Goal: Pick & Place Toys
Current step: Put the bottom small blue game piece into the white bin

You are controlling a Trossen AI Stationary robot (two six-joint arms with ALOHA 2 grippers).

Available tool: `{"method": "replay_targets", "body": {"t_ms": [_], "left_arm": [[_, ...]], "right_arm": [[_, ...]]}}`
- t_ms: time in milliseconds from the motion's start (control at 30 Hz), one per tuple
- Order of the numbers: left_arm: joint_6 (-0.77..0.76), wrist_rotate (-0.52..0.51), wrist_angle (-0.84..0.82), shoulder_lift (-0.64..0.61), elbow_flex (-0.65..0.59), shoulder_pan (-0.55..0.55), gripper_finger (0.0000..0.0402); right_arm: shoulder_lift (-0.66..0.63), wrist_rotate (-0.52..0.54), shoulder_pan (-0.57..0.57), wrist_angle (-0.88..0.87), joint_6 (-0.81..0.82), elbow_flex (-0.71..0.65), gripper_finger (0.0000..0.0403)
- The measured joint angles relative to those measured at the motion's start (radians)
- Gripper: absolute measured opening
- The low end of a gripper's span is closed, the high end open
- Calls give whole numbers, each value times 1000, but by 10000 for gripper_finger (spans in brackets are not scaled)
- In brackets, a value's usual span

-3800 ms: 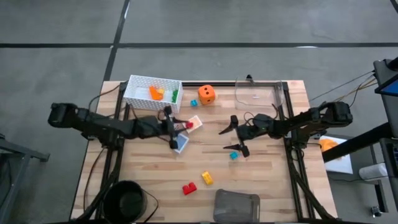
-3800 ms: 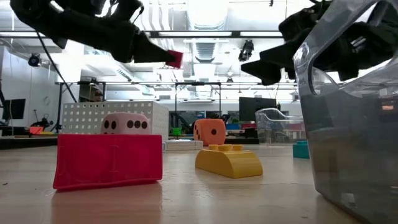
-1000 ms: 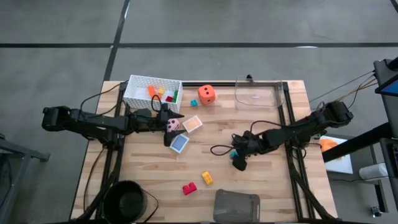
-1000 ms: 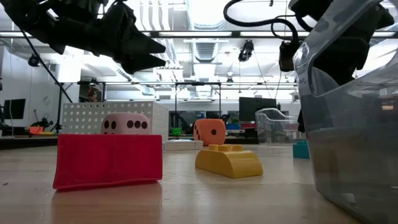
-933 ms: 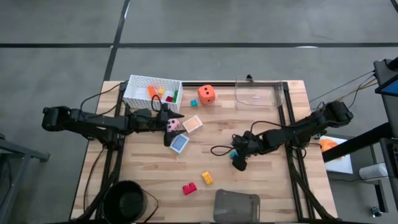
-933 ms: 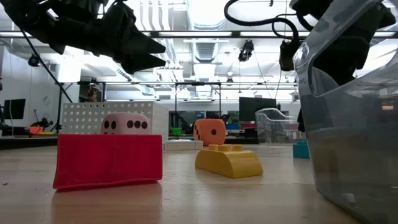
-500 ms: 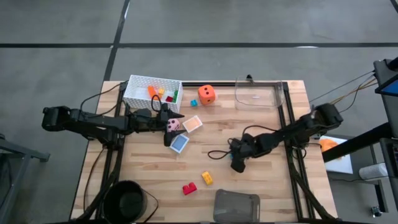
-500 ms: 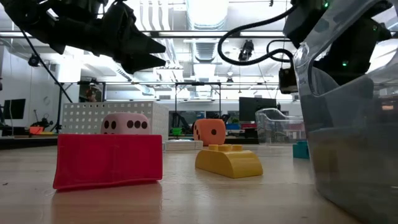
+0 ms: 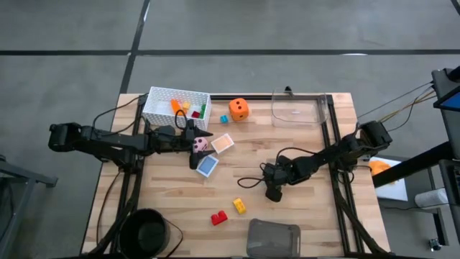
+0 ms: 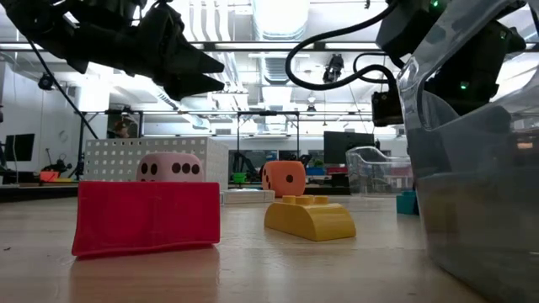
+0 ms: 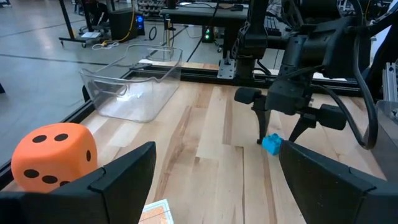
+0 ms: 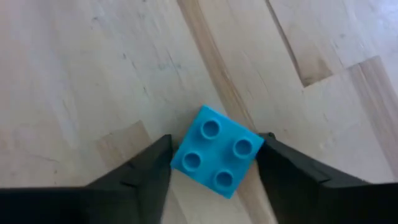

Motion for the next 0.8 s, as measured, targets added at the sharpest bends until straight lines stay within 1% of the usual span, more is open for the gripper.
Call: {"method": "replay_targets", "body": {"t_ms": [100, 133, 467, 600, 700, 800], "left_arm": [[0, 0, 0, 0, 0, 0, 342], [0, 0, 0, 0, 0, 0, 342], [0, -1, -2, 0, 0, 0, 342], [3, -3, -4, 0, 0, 0, 342], [7, -2, -4, 0, -1, 0, 342], [9, -2, -6, 0, -1, 0, 342]], "right_arm": [[-2, 1, 1, 0, -10, 0, 144], [-2, 1, 1, 0, -16, 0, 134], [-15, 10, 3, -1, -68, -2, 133], [-36, 43, 3, 22, -100, -2, 133], [-48, 64, 3, 70, -153, -2, 133], [-52, 91, 3, 181, -252, -2, 133]]}}
